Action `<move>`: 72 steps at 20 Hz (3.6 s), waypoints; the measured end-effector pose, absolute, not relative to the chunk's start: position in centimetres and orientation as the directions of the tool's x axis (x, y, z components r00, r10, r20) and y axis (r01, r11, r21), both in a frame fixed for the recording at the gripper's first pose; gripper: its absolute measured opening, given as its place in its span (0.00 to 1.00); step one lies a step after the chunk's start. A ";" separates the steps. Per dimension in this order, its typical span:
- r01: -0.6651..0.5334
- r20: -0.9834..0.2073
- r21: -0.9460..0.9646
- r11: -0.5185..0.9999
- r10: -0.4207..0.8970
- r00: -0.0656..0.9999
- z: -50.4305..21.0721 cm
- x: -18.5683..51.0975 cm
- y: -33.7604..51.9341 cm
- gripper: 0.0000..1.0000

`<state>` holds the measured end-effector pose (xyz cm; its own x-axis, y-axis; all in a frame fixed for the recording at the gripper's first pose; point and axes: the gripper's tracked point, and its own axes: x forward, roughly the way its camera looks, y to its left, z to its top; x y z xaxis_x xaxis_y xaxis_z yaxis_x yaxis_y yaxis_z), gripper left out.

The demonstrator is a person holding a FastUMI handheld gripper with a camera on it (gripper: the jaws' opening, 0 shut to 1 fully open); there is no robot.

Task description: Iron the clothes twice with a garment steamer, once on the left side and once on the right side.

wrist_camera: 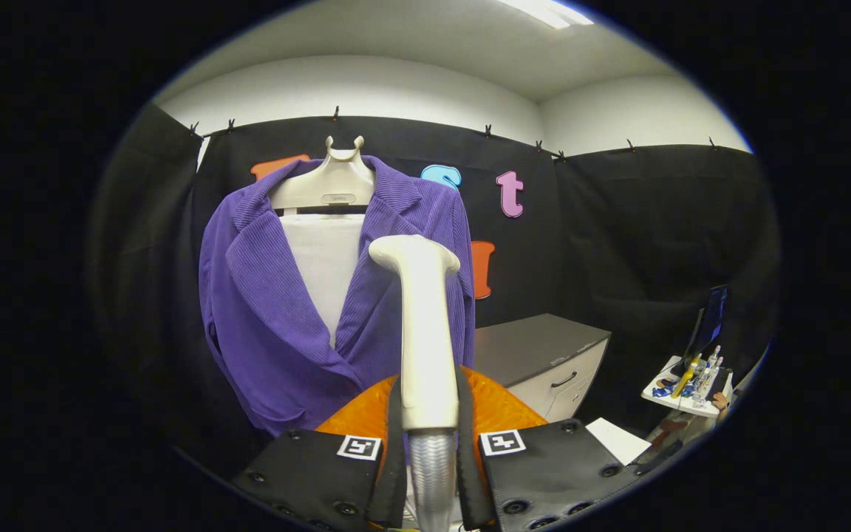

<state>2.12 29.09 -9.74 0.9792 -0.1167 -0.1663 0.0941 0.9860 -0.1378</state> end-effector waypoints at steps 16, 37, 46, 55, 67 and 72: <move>0.065 -0.372 -0.154 0.986 -0.119 0.921 -21.9 -1.3 28.0 0.36; 0.048 -0.646 -0.186 0.981 -0.160 0.746 -38.6 -6.9 26.1 0.36; 0.047 -0.744 -0.177 0.983 -0.165 0.648 -45.5 -9.8 24.9 0.36; 0.112 -0.732 -0.153 0.982 -0.189 0.655 -44.6 -10.3 23.8 0.36; 0.220 -0.559 -0.088 0.972 -0.231 0.796 -31.1 -7.2 21.5 0.36; 0.253 -0.464 -0.045 0.966 -0.244 0.851 -24.7 -5.8 21.5 0.36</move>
